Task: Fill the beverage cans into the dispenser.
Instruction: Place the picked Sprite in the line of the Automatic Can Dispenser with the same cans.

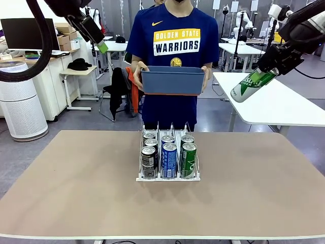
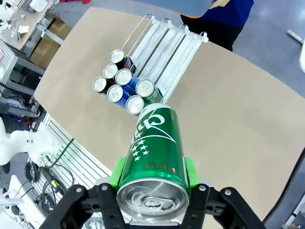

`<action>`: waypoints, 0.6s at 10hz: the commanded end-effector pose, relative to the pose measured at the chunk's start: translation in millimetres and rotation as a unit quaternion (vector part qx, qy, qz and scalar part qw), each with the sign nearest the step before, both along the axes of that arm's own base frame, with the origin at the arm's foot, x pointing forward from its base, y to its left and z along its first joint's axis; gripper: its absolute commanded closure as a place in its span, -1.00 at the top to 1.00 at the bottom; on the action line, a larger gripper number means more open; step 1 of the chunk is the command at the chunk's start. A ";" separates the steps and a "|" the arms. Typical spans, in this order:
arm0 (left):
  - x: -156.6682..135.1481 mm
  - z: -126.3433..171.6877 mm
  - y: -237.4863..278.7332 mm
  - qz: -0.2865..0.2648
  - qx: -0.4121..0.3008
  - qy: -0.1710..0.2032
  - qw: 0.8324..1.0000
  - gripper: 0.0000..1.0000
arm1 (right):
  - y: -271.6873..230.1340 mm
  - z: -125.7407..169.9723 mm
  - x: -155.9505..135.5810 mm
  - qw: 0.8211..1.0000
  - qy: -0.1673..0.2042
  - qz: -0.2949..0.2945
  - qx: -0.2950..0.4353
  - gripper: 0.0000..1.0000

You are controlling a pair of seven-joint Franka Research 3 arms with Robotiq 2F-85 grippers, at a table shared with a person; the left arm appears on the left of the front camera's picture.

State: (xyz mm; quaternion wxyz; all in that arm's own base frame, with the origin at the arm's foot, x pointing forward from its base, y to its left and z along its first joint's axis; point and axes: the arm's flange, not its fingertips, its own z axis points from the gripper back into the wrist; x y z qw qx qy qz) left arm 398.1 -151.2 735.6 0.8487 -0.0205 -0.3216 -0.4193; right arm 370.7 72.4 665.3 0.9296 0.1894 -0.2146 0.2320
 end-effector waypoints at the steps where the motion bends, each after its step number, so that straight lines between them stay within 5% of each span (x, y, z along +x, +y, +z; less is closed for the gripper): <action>1: -0.2 -0.8 1.1 0.000 0.000 0.001 1.000 1.00 | 0.2 0.6 -3.6 1.000 0.002 0.002 0.000 0.16; 3: -0.2 -0.8 1.1 0.000 0.000 0.001 1.000 1.00 | 31.9 -19.2 -6.9 0.997 0.064 0.018 -0.023 0.16; 6: -0.2 -0.8 1.1 0.000 0.000 0.001 1.000 1.00 | 64.9 -53.9 -43.2 0.994 0.099 0.019 -0.051 0.16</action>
